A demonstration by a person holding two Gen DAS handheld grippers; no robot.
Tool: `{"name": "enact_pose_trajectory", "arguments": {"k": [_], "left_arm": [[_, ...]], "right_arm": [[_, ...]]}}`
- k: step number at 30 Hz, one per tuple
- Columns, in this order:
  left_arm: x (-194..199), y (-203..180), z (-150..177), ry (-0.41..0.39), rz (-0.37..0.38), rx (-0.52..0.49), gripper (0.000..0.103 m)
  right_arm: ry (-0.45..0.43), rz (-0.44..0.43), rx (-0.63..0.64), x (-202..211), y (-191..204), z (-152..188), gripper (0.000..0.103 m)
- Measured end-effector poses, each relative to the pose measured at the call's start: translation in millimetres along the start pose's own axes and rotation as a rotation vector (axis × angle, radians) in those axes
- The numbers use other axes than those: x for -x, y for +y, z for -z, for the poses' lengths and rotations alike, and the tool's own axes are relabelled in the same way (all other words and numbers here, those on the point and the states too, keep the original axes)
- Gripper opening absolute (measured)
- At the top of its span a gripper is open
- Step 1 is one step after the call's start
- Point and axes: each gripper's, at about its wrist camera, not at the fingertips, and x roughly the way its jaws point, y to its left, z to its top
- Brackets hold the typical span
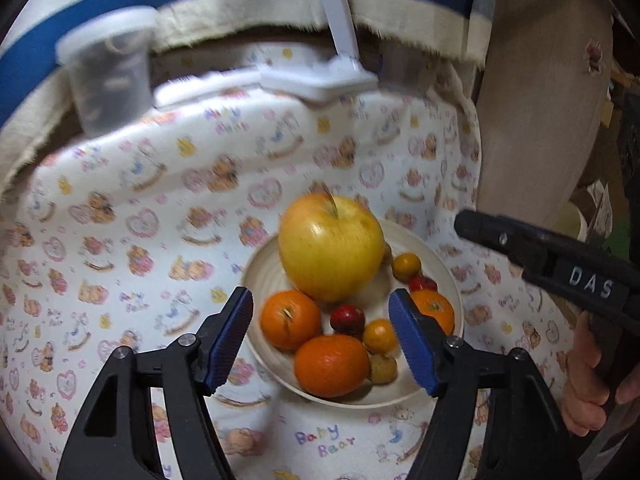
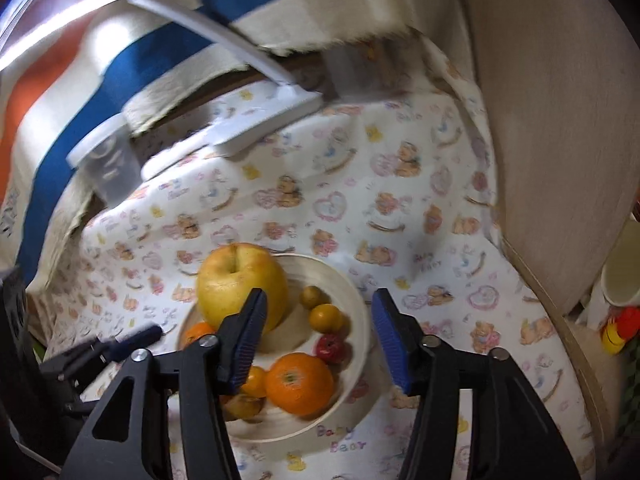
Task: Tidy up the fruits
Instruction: 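Withdraw both open tools from the plate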
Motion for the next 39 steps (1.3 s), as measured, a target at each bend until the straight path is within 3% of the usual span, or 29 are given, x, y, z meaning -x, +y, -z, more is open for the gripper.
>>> {"name": "enact_pose_trajectory", "arguments": {"k": [5,8,12,13,21,25,33,39], "left_arm": [[32,15,0,-0.144,-0.039,0.042,0.07],[55,25,0,-0.25,-0.055,0.069,0.08],[71,37,0,-0.292,-0.044,0.113,0.101],[74,38,0,-0.307,-0.047,0.114,0.102],[89,46,9,-0.361,-0.107,0.1,0.102],[96,49,14,-0.398,-0.126,0.082,0.102],[100,49,31,-0.47,-0.17,-0.005,0.102],[99,51,43,-0.506,-0.197,-0.035,0.102]], "right_arm": [[-0.052,0.003,0.046,10,9,0,0.057],[-0.068,-0.019,0.033,14,8,-1,0.057],[-0.106,-0.032,0.038,23,10,-1,0.057],[-0.115,-0.036,0.043,25,11,-2,0.057],[-0.213,-0.012,0.129,37,27,2,0.058],[-0.256,-0.027,0.153,42,34,6,0.068],[-0.297,-0.023,0.187,42,47,17,0.069],[-0.37,0.027,0.109,39,50,34,0.077]]}}
